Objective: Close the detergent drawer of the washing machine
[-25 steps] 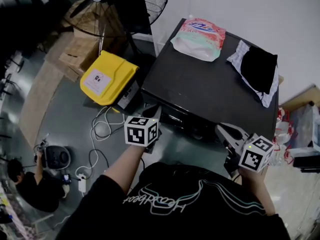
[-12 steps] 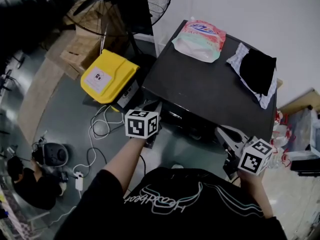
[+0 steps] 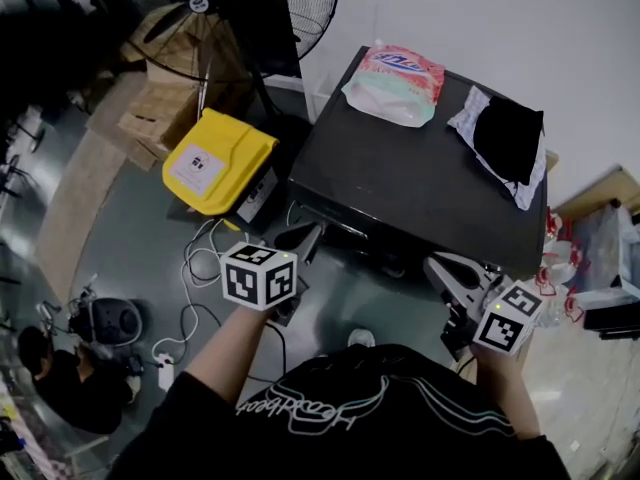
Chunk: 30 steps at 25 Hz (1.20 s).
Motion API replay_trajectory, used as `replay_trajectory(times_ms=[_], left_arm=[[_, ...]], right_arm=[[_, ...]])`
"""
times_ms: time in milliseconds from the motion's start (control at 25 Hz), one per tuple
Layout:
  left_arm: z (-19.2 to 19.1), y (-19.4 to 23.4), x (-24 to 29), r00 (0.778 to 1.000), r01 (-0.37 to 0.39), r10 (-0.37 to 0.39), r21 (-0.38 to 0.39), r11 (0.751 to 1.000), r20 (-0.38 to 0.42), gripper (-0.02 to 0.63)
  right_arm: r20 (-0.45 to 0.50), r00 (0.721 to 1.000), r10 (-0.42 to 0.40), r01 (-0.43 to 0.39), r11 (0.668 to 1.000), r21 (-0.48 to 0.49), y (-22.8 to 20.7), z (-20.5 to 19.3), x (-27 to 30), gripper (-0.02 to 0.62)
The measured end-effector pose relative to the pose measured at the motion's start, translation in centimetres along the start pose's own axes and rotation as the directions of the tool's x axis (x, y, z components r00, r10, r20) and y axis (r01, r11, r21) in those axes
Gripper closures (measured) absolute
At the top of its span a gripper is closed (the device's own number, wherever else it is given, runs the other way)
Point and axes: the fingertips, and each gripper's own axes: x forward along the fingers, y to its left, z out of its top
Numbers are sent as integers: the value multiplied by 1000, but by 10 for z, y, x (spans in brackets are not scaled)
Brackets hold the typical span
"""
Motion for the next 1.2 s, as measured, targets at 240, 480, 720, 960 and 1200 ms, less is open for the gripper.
replay_trajectory(times_ms=[240,480,720,960,1200], left_arm=[[23,-51,-66,986,145,-148,43,989,77,583],[28,-85,-115,956,247,-254,63,967,144,583],[14,-102,-145,941,289,-299,86,954,156,583],[7,-116,-167,922,342,-352,85,936,161,583],[5,-121,-184,914,355,-370,109,928,170,583]], right_arm=[[61,998,27,-27,1000,-6,50,0,8,569],[115,992,50,-46,998,-37,97,-2,14,569],[137,990,41,-32,997,-71,129,-19,8,569],[181,983,37,-22,996,-83,155,-29,-3,569],[201,979,24,-3,995,-101,169,-31,-8,569]])
